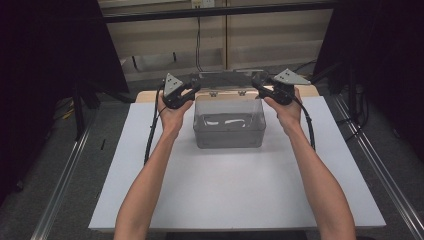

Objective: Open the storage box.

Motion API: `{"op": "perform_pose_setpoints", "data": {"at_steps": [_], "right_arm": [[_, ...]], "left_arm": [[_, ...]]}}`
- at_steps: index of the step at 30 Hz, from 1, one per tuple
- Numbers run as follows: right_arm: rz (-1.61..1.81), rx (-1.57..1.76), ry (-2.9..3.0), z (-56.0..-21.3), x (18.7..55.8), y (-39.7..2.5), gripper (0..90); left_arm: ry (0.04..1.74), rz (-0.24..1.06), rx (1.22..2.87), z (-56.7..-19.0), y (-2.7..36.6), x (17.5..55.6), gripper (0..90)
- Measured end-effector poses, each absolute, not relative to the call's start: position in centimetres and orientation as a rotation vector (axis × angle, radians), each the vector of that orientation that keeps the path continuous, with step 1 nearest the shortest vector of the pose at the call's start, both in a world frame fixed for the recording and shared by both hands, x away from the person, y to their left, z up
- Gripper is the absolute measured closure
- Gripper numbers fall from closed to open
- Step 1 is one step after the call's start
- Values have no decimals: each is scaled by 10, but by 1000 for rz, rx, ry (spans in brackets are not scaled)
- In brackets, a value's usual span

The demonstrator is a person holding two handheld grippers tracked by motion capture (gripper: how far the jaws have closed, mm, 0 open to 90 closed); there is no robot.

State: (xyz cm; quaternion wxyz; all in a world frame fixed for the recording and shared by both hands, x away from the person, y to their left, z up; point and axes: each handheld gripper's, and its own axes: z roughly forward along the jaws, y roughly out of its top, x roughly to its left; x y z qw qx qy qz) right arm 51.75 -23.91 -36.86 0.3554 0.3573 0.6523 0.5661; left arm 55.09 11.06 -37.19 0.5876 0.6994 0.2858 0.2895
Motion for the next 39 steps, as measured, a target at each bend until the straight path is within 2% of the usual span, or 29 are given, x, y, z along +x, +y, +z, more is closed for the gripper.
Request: {"op": "perform_pose_setpoints", "data": {"at_steps": [8, 16, 34, 39], "right_arm": [[1468, 955, 1698, -376, 521, -242, 581], [1476, 955, 1692, -384, 528, -249, 689], [1458, 1007, 1718, -394, 540, -250, 688], [1446, 1020, 1720, -394, 543, -248, 682]], "left_arm": [[667, 679, 1626, -373, 111, 556, 702], [670, 685, 1624, -373, 110, 560, 713], [667, 692, 1631, -375, 109, 569, 723], [669, 722, 1706, -380, 108, 572, 726]]}}
